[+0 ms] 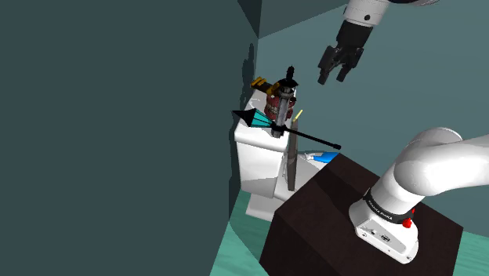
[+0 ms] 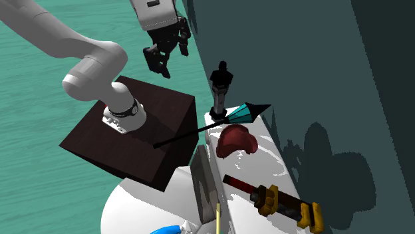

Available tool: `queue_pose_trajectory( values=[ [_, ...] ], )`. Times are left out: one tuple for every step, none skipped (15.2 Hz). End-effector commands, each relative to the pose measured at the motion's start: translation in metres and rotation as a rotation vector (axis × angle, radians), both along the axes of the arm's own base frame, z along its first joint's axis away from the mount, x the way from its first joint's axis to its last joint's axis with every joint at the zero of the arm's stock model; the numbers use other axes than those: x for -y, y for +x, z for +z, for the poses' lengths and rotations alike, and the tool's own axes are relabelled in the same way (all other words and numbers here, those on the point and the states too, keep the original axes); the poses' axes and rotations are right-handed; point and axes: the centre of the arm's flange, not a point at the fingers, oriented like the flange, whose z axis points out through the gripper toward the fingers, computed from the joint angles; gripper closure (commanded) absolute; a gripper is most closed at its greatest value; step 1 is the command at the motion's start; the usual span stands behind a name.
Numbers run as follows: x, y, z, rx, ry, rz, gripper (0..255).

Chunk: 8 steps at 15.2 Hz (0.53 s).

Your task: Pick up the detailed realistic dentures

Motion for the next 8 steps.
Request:
queue_pose_trajectory(
  values=[
    [0.000, 0.000, 0.000, 0.000, 0.000, 0.000, 0],
    [0.004, 0.011, -0.006, -0.001, 0.009, -0.003, 0],
    [0.009, 0.023, -0.012, -0.001, 0.017, -0.005, 0],
    [0.013, 0.034, -0.018, -0.002, 0.026, -0.008, 0],
    [0.018, 0.046, -0.025, -0.003, 0.034, -0.011, 0],
    [0.022, 0.057, -0.031, -0.004, 0.043, -0.014, 0],
    [0.026, 0.068, -0.037, -0.004, 0.051, -0.016, 0],
    [0.031, 0.080, -0.044, -0.005, 0.060, -0.019, 0]
  ],
)
